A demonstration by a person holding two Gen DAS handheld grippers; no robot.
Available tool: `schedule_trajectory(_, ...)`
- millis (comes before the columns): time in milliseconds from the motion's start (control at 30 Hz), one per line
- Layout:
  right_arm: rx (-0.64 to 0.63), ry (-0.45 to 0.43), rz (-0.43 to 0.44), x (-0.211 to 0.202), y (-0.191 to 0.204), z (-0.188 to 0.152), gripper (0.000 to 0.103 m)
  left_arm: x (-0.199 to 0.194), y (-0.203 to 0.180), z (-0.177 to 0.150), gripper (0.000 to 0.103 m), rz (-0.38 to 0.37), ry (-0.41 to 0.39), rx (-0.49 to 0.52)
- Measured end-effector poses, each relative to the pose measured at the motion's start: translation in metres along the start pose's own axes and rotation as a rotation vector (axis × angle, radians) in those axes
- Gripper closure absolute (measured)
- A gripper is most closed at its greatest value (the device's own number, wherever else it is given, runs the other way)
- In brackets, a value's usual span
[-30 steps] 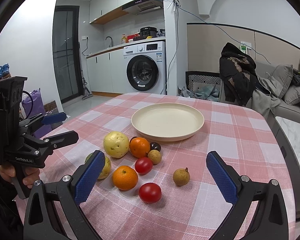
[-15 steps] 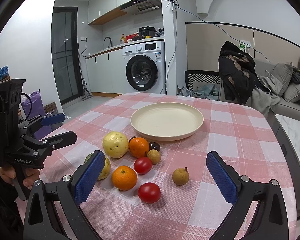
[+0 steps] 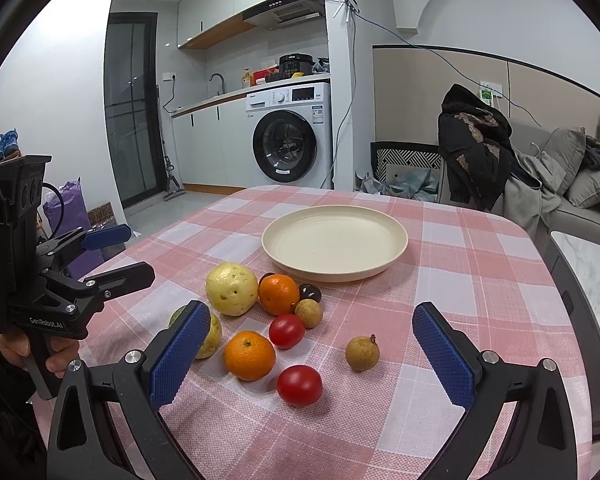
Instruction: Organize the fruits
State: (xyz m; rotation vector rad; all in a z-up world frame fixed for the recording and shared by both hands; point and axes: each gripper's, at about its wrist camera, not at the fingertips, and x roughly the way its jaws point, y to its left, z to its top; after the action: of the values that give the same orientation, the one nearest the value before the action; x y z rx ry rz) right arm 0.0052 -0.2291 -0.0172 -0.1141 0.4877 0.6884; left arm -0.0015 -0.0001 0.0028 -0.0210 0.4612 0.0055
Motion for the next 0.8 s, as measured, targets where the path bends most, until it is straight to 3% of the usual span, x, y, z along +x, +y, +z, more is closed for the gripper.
schedule_trajectory(600, 0.019, 0.010, -0.011, 0.0019, -0.0013, 0.0000, 0.000, -0.0015, -0.0040, -0.0031, 0.001, -0.002, 0.000, 0.006)
schedule_trajectory(800, 0.036, 0.064, -0.031, 0.0097, -0.0072, 0.0000, 0.000, -0.0011, -0.0034, 0.0046, 0.001, -0.005, 0.026, 0.023)
